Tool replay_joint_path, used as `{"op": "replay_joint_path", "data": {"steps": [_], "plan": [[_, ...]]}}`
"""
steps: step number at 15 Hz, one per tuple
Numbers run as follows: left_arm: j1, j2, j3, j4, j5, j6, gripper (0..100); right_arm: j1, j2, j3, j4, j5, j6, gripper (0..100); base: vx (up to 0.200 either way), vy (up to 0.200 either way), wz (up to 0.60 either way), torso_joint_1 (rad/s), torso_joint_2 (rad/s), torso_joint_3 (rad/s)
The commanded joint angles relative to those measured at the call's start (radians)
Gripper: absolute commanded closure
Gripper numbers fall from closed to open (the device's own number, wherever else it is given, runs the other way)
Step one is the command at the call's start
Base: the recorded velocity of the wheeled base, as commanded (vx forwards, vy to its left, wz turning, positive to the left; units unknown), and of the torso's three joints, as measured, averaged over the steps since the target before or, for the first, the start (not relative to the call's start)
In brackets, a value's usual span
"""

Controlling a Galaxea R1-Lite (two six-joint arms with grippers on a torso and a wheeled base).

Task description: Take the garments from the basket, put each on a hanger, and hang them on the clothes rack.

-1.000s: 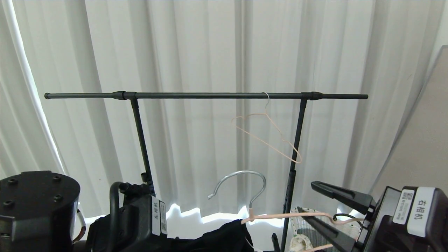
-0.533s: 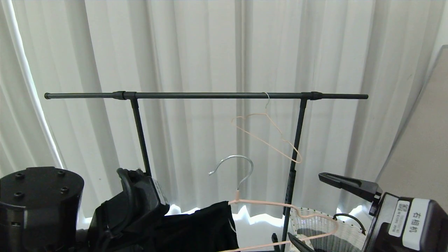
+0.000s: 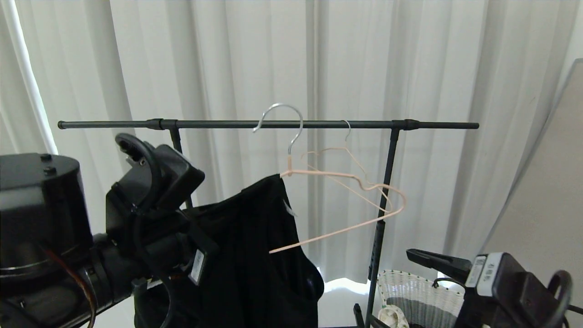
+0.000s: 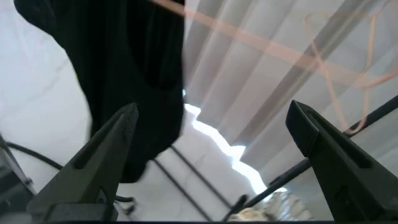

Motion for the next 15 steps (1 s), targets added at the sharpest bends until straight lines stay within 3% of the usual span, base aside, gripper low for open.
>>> {"op": "replay_joint_path", "data": {"steps": [1, 3, 6, 10, 15], "plan": [[0.005, 0.026, -0.066, 0.0, 0.003, -0.004, 100, -0.021, 0.158, -0.106, 0.0, -0.002, 0.102, 0, 0.0, 0.0, 0.0, 0.0, 0.0, 0.0], [0.005, 0.036, -0.108, 0.0, 0.003, -0.006, 100, -0.035, 0.263, -0.237, 0.001, -0.004, 0.162, 0, 0.0, 0.0, 0.0, 0.0, 0.0, 0.0], [0.004, 0.028, -0.106, 0.0, 0.003, -0.006, 100, -0.112, 0.346, -0.344, 0.021, -0.005, 0.185, 0, 0.0, 0.0, 0.0, 0.0, 0.0, 0.0], [-0.01, 0.033, -0.108, -0.046, 0.002, -0.02, 100, -0.14, 0.369, -0.307, 0.061, -0.065, 0.181, 0, 0.0, 0.0, 0.0, 0.0, 0.0, 0.0], [-0.001, 0.026, -0.054, -0.051, 0.046, -0.023, 100, -0.176, 0.353, -0.206, 0.098, -0.214, 0.172, 0, 0.0, 0.0, 0.0, 0.0, 0.0, 0.0]]}}
